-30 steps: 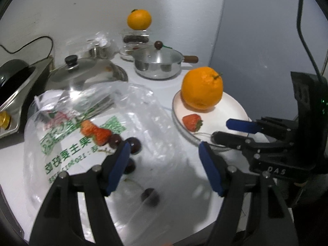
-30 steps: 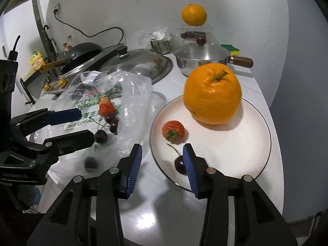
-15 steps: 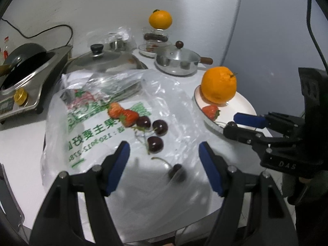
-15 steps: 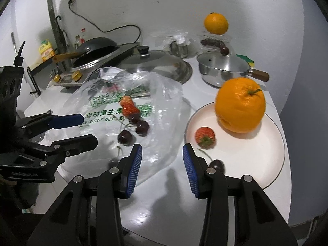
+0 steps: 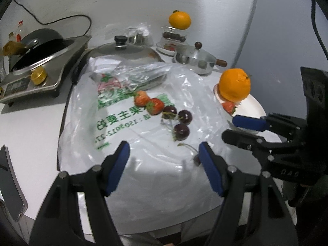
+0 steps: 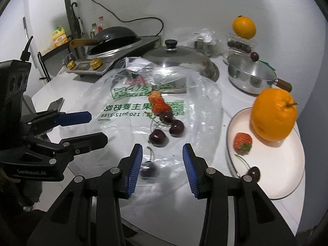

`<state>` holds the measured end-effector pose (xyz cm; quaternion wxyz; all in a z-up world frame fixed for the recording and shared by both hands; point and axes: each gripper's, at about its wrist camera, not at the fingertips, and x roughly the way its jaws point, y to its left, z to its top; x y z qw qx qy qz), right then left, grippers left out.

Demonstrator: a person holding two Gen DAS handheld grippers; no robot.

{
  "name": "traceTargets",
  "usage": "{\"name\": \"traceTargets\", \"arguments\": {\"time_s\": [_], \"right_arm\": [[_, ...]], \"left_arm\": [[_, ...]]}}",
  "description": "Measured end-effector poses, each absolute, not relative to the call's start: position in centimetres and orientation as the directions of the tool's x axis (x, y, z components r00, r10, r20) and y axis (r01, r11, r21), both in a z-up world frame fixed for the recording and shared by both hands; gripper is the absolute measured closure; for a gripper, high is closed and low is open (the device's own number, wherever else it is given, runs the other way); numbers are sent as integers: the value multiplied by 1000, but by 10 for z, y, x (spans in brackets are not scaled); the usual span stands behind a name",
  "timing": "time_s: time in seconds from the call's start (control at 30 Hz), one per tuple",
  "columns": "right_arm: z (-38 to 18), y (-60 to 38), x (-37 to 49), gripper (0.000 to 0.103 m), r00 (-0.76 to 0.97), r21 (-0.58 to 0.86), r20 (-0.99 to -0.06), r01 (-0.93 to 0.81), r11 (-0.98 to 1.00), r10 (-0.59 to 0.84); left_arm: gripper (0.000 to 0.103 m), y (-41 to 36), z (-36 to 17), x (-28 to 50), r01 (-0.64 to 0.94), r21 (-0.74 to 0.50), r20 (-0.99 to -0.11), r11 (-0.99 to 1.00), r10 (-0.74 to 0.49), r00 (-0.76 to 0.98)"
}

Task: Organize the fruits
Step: 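Move both open grippers back over the cherries in the plastic bag, then close the right gripper on a dark cherry in the bag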

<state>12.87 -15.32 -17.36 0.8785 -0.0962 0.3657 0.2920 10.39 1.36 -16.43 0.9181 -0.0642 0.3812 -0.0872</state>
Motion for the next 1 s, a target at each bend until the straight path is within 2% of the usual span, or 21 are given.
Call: {"name": "traceTargets", "arguments": {"time_s": [1.0], "right_arm": [[-213, -120, 136, 60, 476, 31, -780, -620, 784, 407]], "left_arm": [[32, 29, -183, 102, 80, -220, -703, 972, -215, 678]]}}
